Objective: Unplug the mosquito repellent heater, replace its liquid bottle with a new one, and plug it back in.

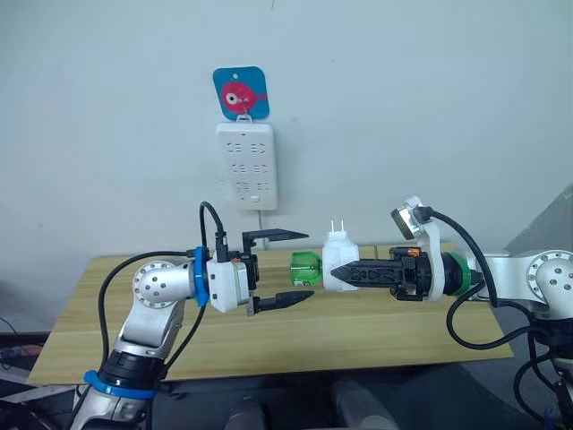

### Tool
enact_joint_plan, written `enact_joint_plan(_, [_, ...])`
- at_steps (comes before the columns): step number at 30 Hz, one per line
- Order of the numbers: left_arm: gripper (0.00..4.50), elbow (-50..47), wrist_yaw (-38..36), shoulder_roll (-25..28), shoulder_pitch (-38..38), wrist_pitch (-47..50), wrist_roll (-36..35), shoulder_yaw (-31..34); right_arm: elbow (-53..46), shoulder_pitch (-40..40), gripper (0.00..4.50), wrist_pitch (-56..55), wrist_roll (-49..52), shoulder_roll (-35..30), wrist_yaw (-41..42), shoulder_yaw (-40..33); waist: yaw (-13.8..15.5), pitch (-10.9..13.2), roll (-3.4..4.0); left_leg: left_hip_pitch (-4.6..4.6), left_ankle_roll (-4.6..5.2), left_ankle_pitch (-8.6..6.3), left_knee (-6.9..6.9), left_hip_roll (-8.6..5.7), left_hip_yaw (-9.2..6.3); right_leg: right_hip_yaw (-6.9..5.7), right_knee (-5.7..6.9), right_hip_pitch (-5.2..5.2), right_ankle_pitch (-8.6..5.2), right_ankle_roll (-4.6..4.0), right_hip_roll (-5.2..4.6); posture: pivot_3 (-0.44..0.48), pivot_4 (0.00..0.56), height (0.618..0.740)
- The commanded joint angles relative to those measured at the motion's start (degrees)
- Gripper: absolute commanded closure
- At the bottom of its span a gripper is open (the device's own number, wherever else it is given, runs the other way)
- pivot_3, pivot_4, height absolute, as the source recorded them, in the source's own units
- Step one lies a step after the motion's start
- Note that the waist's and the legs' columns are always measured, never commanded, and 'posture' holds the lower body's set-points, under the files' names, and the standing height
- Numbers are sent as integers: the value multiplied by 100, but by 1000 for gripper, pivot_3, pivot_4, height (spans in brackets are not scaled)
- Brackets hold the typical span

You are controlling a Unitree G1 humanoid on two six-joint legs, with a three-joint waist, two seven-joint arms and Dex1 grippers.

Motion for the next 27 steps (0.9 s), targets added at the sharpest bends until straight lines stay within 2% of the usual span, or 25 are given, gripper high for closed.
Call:
enact_joint_plan(1, [621,-142,40,28,12,-22,-164,-43,-86,-118,1508,-100,173,8,15,-151,0,0,0,0,0,0,0,0,-1,-1,0,0,0,0,0,-146,55,711])
enact_joint_plan(6, [2214,-154,-5,44,32,3,-244,-134,-90,-127,1508,-93,153,20,13,-140,0,0,0,0,0,0,2,0,0,0,0,1,0,0,0,-146,55,711])
enact_joint_plan(7, [2299,-164,-5,49,33,20,-259,-142,-94,-127,1508,-88,147,19,16,-139,0,0,0,0,0,0,2,0,0,0,0,1,0,0,0,-146,55,711])
enact_joint_plan(10, [2299,-253,-28,95,34,132,-335,-153,-99,-131,1508,-78,135,15,22,-138,0,0,0,0,0,0,2,0,0,-1,0,1,0,0,0,-146,55,711])
enact_joint_plan(12, [2299,-473,-65,310,26,858,-539,-196,-103,-140,1508,-72,115,7,72,-170,-1,0,0,0,0,0,2,0,-1,-1,0,1,0,0,0,-144,57,711])
enact_joint_plan(15, [2299,-889,220,1042,-167,3556,-1297,-269,-159,-161,1508,20,14,-44,274,-225,-18,1,0,-1,0,0,2,1,-7,-5,4,1,0,0,1,-137,57,711])
enact_joint_plan(18, [2299,-1020,456,1764,-819,6462,-2831,-244,-312,-204,1508,238,-276,-134,741,-269,-18,6,-4,-3,0,0,2,1,-21,-18,8,0,-1,0,4,-133,58,711])
enact_joint_plan(21, [2299,-674,529,1987,-1538,8208,-3841,-163,-439,-253,1508,357,-483,-166,1111,-268,-19,5,-2,1,0,0,1,-1,-26,-26,5,4,-1,0,4,-135,57,711])
enact_joint_plan(23, [2299,-458,584,1906,-1845,8580,-4020,-119,-482,-276,1508,378,-544,-159,1238,-252,-16,6,-4,-1,0,0,0,-1,-28,-29,4,3,-1,0,5,-135,57,711])
enact_joint_plan(26, [2299,-542,476,1850,-1900,8405,-3855,-132,-506,-281,1508,364,-625,-146,1330,-238,-13,6,-3,0,0,0,-3,-1,-29,-29,1,3,-1,0,5,-135,57,711])
enact_joint_plan(27, [1949,-625,388,1830,-1848,8141,-3688,-150,-510,-273,1508,351,-619,-145,1327,-238,-18,6,-3,0,0,0,-4,-1,-27,-27,1,3,-1,0,5,-141,58,711])
